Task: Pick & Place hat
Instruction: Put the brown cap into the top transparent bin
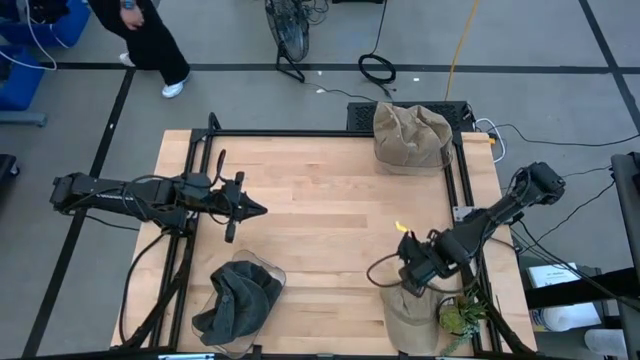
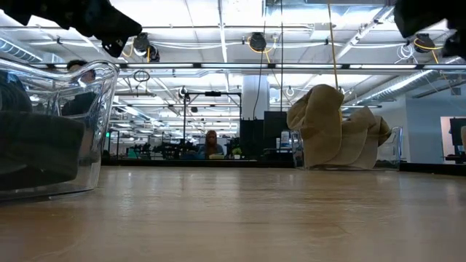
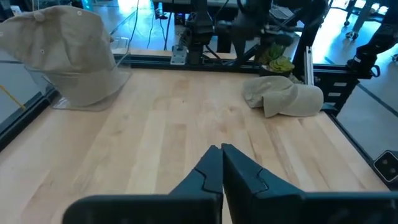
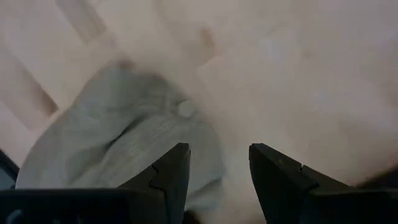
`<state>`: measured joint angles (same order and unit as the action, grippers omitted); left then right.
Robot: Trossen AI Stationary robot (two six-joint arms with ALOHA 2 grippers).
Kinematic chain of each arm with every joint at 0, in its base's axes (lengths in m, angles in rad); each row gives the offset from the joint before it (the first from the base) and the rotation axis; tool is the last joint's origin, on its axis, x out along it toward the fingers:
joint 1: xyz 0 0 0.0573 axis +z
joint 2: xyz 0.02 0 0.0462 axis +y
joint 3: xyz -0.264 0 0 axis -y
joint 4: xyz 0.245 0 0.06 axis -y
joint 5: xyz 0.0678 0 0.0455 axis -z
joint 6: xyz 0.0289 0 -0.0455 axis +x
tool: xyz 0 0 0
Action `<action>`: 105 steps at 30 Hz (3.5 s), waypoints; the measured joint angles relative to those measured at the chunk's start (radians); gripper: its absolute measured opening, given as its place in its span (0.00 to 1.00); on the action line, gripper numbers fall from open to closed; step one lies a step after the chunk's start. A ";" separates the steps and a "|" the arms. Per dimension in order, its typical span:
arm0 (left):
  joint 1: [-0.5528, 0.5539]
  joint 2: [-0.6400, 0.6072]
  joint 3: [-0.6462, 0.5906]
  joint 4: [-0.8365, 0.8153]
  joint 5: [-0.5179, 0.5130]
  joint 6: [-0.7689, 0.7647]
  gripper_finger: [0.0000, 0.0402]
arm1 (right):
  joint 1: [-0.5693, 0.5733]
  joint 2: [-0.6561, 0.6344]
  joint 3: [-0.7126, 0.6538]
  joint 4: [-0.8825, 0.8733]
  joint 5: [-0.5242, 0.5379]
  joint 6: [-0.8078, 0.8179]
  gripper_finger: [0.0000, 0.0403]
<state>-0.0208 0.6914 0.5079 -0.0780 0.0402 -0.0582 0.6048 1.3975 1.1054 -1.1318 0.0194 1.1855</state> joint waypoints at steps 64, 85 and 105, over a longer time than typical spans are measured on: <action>0.000 0.002 0.000 0.002 -0.091 -0.121 0.01 | -0.010 -0.213 -0.511 0.763 0.239 -0.401 0.05; 0.000 0.002 0.000 0.041 -0.098 -0.094 0.01 | -0.384 -0.620 -0.507 0.950 0.400 -0.761 0.05; 0.160 0.002 0.000 0.127 -0.286 -0.124 0.25 | -0.737 -0.496 -0.160 1.054 0.399 -1.159 0.05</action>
<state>0.1390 0.6933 0.5083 0.0490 -0.2462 -0.1826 -0.1327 0.9019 0.9456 -0.0776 0.4180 0.0261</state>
